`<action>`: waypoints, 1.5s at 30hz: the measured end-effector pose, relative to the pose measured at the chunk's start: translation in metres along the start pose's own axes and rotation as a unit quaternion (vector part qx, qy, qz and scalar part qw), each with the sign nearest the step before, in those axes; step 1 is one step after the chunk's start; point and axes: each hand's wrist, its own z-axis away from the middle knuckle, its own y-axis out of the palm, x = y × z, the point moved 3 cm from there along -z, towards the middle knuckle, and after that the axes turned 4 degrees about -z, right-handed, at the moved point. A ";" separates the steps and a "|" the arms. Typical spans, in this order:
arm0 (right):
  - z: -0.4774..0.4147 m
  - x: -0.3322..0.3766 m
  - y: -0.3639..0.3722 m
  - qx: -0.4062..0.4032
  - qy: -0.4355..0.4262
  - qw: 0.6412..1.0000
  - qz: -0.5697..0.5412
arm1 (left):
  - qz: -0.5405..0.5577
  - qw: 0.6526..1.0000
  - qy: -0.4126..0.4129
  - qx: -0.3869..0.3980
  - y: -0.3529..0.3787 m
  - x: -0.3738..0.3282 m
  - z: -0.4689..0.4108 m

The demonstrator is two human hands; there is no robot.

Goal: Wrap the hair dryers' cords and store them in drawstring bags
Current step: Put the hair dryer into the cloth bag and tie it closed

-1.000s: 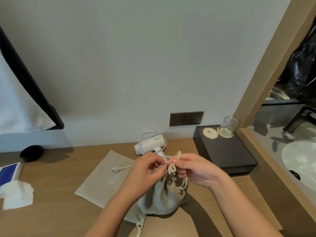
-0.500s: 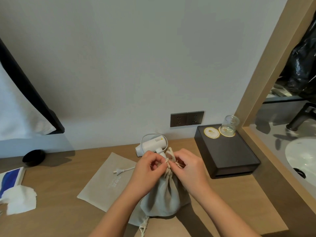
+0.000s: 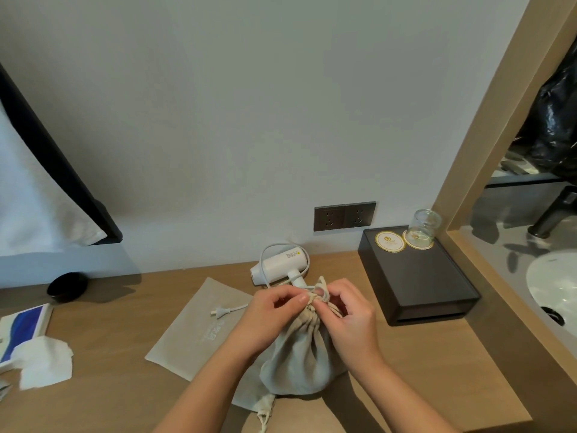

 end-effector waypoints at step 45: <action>0.012 -0.015 -0.010 0.027 0.070 0.989 -0.128 | -0.068 0.995 -0.061 -0.034 -0.020 0.000 0.000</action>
